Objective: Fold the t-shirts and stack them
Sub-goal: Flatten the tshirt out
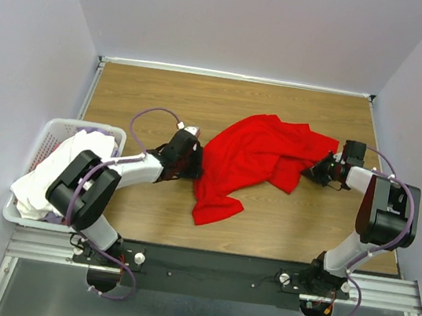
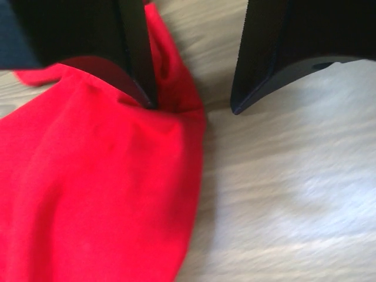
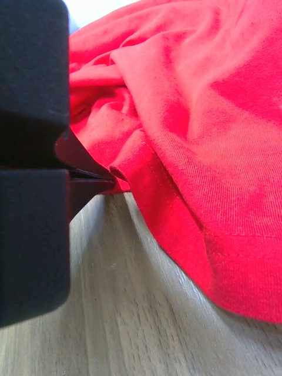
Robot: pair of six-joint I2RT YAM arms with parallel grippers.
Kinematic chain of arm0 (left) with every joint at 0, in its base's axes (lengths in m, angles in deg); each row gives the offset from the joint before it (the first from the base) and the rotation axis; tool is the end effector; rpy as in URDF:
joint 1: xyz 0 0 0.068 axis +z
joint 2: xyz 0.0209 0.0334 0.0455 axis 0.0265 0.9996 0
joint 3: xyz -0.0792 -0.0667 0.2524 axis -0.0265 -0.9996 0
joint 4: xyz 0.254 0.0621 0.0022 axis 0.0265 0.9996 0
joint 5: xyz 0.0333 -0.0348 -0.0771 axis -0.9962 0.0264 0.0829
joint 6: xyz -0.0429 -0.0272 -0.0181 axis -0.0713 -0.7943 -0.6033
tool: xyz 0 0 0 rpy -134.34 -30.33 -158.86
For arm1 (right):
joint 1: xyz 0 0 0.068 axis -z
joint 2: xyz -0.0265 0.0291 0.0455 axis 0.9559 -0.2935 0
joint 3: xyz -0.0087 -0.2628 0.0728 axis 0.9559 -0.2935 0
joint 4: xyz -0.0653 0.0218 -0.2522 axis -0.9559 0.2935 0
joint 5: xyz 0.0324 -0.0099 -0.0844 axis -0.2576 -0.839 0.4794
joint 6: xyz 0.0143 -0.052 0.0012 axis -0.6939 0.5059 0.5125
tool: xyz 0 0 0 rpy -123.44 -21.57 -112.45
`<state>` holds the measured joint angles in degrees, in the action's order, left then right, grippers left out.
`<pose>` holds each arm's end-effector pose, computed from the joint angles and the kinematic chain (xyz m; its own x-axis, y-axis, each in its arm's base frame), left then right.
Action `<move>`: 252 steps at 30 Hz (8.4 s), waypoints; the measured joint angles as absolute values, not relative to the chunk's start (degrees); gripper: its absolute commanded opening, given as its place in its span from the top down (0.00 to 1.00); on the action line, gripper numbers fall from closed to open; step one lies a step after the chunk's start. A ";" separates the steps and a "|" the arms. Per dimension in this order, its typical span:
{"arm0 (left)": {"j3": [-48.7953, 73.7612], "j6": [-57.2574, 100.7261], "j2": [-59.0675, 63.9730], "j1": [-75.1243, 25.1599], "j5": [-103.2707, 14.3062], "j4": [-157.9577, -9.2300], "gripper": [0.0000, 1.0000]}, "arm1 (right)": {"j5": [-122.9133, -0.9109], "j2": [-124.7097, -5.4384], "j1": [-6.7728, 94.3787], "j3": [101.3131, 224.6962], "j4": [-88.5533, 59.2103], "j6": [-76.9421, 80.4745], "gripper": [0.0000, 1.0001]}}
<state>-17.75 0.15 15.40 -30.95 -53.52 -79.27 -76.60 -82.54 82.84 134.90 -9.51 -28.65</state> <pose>0.2510 -0.1591 0.1590 -0.8196 -0.1269 -0.5587 0.0966 0.9306 -0.3531 0.3162 -0.0415 0.1324 -0.6838 0.6877 -0.2439 0.4621 0.6669 0.5846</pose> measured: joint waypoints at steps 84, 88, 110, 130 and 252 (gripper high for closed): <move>34.51 27.23 37.39 -36.68 -94.81 -52.82 0.23 | -67.02 -76.31 77.99 139.84 4.59 -17.09 0.71; 37.52 28.36 39.49 -34.51 -94.02 -54.14 0.17 | -67.48 -73.11 67.59 140.08 4.55 -16.59 0.70; -9.19 12.80 10.94 -14.69 -59.38 -71.60 0.14 | -66.28 -81.66 54.97 140.95 1.86 -20.04 0.76; -15.46 5.37 18.40 -10.58 -30.88 -96.69 0.06 | -65.89 -82.32 66.76 140.36 -1.97 -20.48 0.78; -0.51 -1.21 29.70 -14.30 -60.32 -74.03 0.72 | -66.35 -93.07 60.81 153.80 -3.39 -15.49 0.77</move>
<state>-0.51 -1.21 29.70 -14.30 -60.32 -74.03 -66.35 -93.07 60.81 153.80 -3.39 -15.49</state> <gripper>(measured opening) 0.148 0.222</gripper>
